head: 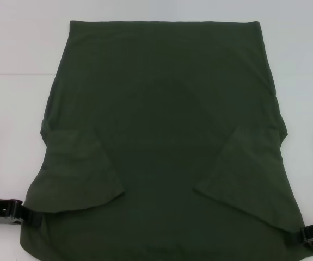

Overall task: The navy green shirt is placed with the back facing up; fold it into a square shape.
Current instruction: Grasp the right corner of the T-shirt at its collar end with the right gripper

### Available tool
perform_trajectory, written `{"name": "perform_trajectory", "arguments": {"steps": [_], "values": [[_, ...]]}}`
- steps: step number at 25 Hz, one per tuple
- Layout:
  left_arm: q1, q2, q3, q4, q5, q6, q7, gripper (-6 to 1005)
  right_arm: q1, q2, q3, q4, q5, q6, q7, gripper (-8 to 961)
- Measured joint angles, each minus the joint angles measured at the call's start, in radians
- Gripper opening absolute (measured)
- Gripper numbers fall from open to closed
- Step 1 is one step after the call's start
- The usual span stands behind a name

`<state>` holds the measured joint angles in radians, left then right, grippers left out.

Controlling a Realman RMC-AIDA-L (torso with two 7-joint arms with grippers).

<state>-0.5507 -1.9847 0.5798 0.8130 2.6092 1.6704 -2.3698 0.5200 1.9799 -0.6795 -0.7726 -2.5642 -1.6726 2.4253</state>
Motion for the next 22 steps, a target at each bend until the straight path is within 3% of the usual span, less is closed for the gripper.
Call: {"name": "perform_trajectory", "arguments": {"steps": [9, 22], "values": [[0.000, 0.000, 0.000, 0.000, 0.000, 0.000, 0.000, 33, 0.011, 0.004, -0.011, 0.003, -0.002, 0.007, 0.000, 745], [0.002, -0.002, 0.000, 0.002, -0.002, 0.000, 0.000, 33, 0.050, 0.041, -0.031, 0.006, 0.006, 0.005, 0.000, 746]]}}
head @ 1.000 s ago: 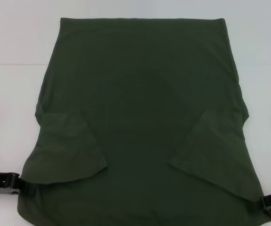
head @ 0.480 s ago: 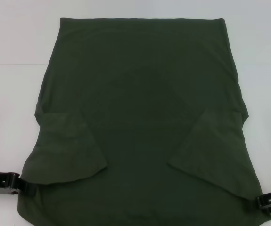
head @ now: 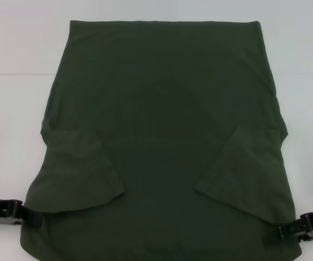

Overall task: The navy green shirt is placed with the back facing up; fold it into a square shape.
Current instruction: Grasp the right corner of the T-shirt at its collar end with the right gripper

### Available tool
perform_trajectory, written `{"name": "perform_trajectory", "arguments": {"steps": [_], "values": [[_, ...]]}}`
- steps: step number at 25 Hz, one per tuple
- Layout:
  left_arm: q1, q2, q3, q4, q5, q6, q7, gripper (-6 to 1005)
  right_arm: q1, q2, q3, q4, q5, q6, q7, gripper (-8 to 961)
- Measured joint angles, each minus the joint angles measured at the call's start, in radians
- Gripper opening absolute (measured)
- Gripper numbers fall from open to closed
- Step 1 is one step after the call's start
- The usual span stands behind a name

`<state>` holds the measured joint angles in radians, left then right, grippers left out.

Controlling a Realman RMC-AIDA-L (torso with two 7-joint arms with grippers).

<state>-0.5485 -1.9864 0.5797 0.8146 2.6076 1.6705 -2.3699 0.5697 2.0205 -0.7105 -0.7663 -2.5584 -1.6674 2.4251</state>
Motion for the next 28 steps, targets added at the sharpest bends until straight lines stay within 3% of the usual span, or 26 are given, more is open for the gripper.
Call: {"name": "perform_trajectory", "arguments": {"steps": [10, 16, 21, 24, 28], "values": [[0.001, 0.000, -0.016, 0.002, 0.000, -0.001, 0.003, 33, 0.009, 0.001, 0.000, 0.014, 0.005, 0.000, 0.000, 746], [0.000, 0.001, -0.026, 0.001, 0.000, 0.001, 0.011, 33, 0.011, 0.001, 0.000, 0.018, -0.004, 0.008, 0.009, 683], [0.001, 0.000, -0.026, -0.001, 0.000, 0.001, 0.014, 34, 0.017, -0.005, 0.000, 0.036, -0.018, 0.018, 0.013, 583], [0.001, 0.000, -0.026, -0.002, 0.000, 0.001, 0.015, 34, 0.019, -0.004, 0.000, 0.036, -0.019, 0.020, 0.013, 383], [0.001, 0.001, -0.026, -0.002, 0.000, 0.000, 0.015, 34, 0.021, -0.002, 0.000, 0.036, -0.019, 0.020, 0.013, 293]]}}
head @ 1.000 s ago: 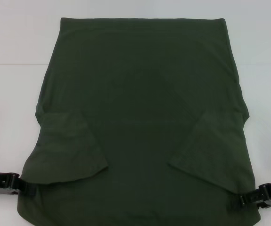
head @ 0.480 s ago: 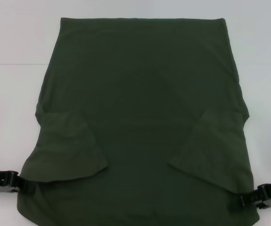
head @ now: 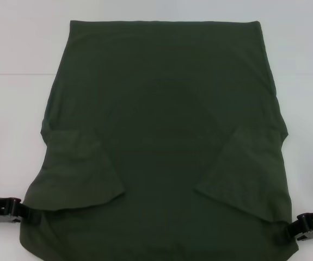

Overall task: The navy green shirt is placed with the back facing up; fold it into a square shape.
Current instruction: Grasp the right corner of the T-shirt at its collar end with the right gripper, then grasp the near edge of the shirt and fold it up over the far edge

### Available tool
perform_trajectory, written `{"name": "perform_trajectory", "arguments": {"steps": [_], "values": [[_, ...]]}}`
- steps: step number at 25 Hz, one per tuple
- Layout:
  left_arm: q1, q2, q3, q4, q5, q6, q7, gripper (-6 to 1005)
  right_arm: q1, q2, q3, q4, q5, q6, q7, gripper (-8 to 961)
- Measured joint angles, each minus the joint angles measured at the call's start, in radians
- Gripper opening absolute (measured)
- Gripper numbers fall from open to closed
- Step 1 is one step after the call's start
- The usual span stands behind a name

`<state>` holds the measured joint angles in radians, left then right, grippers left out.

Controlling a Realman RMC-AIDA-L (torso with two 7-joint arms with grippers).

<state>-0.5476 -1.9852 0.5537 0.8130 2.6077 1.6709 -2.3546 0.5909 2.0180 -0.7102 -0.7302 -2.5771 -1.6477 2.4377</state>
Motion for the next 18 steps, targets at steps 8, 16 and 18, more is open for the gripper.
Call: {"name": "perform_trajectory", "arguments": {"steps": [8, 16, 18], "values": [[-0.002, -0.001, 0.000, 0.000, 0.000, -0.002, 0.000, 34, 0.000, 0.000, 0.000, 0.001, 0.000, -0.003, -0.004, 124], [-0.002, 0.011, 0.000, -0.015, -0.022, 0.021, 0.025, 33, -0.001, -0.011, -0.001, 0.002, 0.000, -0.057, -0.057, 59], [-0.002, 0.025, 0.000, -0.041, -0.024, 0.047, 0.031, 33, -0.006, -0.021, -0.002, 0.002, 0.000, -0.085, -0.078, 60]]}}
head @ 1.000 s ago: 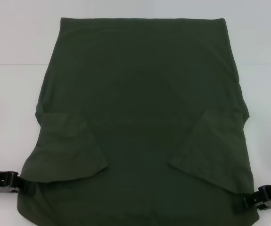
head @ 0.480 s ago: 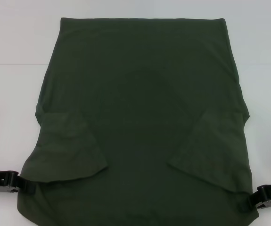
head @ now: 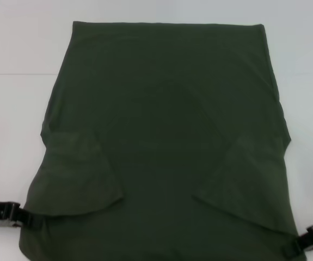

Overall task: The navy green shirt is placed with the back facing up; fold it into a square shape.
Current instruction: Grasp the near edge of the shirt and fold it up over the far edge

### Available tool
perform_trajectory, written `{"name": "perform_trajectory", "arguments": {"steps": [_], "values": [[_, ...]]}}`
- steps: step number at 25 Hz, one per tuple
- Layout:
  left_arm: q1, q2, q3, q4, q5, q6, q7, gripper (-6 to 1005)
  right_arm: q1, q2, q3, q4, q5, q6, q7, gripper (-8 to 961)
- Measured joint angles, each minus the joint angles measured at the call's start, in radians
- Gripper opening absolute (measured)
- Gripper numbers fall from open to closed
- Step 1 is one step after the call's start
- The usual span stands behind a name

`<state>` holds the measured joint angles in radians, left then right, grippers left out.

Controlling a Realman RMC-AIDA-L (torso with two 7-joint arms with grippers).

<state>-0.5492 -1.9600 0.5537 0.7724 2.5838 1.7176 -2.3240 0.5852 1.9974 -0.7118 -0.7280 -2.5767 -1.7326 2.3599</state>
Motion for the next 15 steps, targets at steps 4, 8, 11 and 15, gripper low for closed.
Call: {"name": "perform_trajectory", "arguments": {"steps": [4, 8, 11, 15], "values": [[0.000, 0.024, 0.000, -0.042, -0.003, 0.059, 0.015, 34, -0.015, -0.022, 0.000, 0.001, -0.001, -0.060, -0.058, 62], [0.000, 0.047, -0.012, -0.085, 0.000, 0.127, 0.032, 34, -0.020, -0.028, 0.000, 0.002, -0.030, -0.127, -0.128, 63], [0.004, 0.051, -0.013, -0.091, 0.005, 0.194, 0.047, 34, -0.018, -0.023, -0.002, 0.003, -0.064, -0.165, -0.166, 65], [0.005, 0.052, -0.004, -0.099, 0.021, 0.287, 0.052, 33, -0.010, -0.017, -0.010, 0.012, -0.090, -0.211, -0.191, 67]]}}
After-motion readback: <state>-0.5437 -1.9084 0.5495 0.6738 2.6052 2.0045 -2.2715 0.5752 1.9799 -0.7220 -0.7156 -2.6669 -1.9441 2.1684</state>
